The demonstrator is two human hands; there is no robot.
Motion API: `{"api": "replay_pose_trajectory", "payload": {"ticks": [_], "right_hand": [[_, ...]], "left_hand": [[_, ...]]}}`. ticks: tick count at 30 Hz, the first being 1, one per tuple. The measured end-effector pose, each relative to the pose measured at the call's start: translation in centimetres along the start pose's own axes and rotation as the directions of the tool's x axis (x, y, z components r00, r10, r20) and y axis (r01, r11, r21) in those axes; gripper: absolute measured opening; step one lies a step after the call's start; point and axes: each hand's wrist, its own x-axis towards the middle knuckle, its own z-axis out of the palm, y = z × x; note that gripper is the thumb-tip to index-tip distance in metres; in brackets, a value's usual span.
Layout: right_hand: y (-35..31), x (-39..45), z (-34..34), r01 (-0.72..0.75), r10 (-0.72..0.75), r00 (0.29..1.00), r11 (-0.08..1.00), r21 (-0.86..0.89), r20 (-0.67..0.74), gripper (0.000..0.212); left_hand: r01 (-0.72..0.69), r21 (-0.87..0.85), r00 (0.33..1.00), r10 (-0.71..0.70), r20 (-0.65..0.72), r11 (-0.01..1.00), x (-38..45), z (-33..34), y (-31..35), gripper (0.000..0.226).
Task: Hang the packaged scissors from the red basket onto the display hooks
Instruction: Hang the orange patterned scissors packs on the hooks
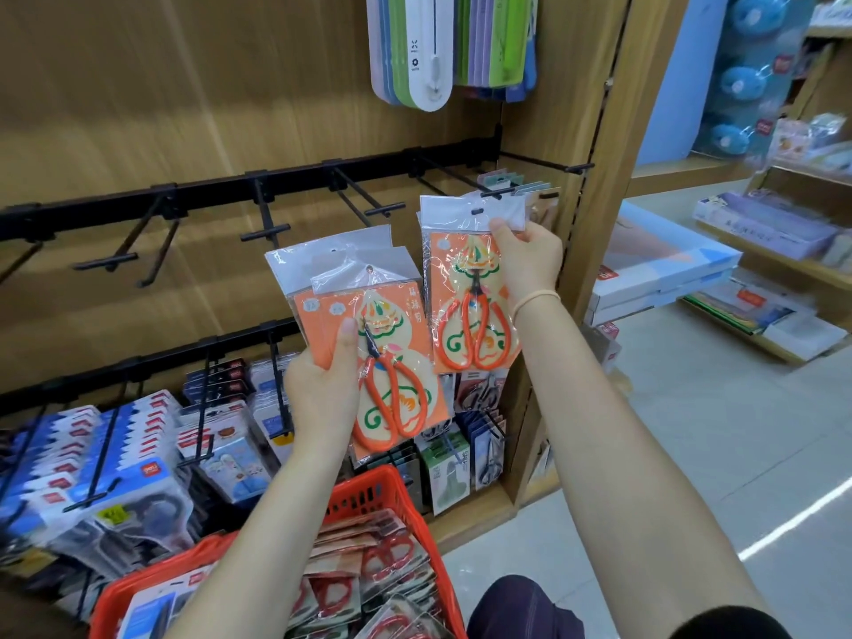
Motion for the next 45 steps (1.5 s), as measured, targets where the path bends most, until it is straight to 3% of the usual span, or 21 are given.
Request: {"api": "replay_pose_trajectory", "payload": {"ticks": [7, 11, 13, 17, 22, 25, 28, 33, 40, 45], "right_hand": [[1.2, 0.2, -0.1, 0.003, -0.003, 0.997, 1.000, 0.000, -0.071, 0.017], [2.3, -0.9, 0.2, 0.040, -0.042, 0.994, 0.999, -0.026, -0.103, 0.054], [2.6, -2.2, 0.6, 0.075, -0.089, 0.987, 0.992, -0.101, -0.137, 0.062], [3.1, -5.6, 1.9, 0.199, -0.205, 0.975, 0.977, -0.077, -0.080, 0.014], [3.5, -8.9, 2.7, 0.092, -0.104, 0.977, 0.993, 0.071, 0.185, 0.030], [3.3, -9.8, 2.1, 0.014, -0.044, 0.971, 0.992, 0.128, 0.237, 0.029], [3.0, -9.6, 0.7, -0.060, 0.010, 0.968, 0.979, 0.196, 0.249, 0.013], [2.6, -8.2, -1.9, -0.071, 0.005, 0.961, 0.971, 0.230, 0.278, 0.001], [2.5, -4.4, -5.3, -0.040, -0.004, 0.981, 0.974, 0.222, 0.193, 0.005], [1.9, -1.3, -6.0, 0.017, -0.028, 0.996, 0.990, 0.143, 0.080, 0.012]], "left_hand": [[-0.028, 0.035, 1.000, 0.028, 0.001, 0.999, -0.2, -0.4, -0.2, 0.041], [0.010, 0.026, 1.000, -0.010, -0.006, 1.000, -0.1, -0.8, -0.3, 0.041], [0.036, 0.014, 0.999, -0.036, -0.017, 0.999, -0.2, -1.0, -0.2, 0.035], [0.087, -0.073, 0.996, -0.086, 0.012, 0.994, -0.3, -1.7, 0.3, 0.014], [0.078, -0.155, 0.995, -0.067, 0.072, 0.985, -0.3, -1.7, 0.9, 0.010], [0.076, -0.155, 0.992, -0.059, 0.113, 0.985, -0.4, -1.3, 1.1, 0.009], [0.093, -0.125, 0.981, -0.070, 0.179, 0.988, -0.5, -0.8, 0.9, 0.008], [0.116, -0.042, 0.968, -0.104, 0.228, 0.992, -0.5, 0.3, 0.8, 0.033], [0.044, 0.123, 0.950, -0.079, 0.302, 0.991, 0.1, 1.3, 1.4, 0.022], [-0.015, 0.150, 0.955, -0.030, 0.294, 0.989, 0.9, 1.3, 2.0, 0.011]]}}
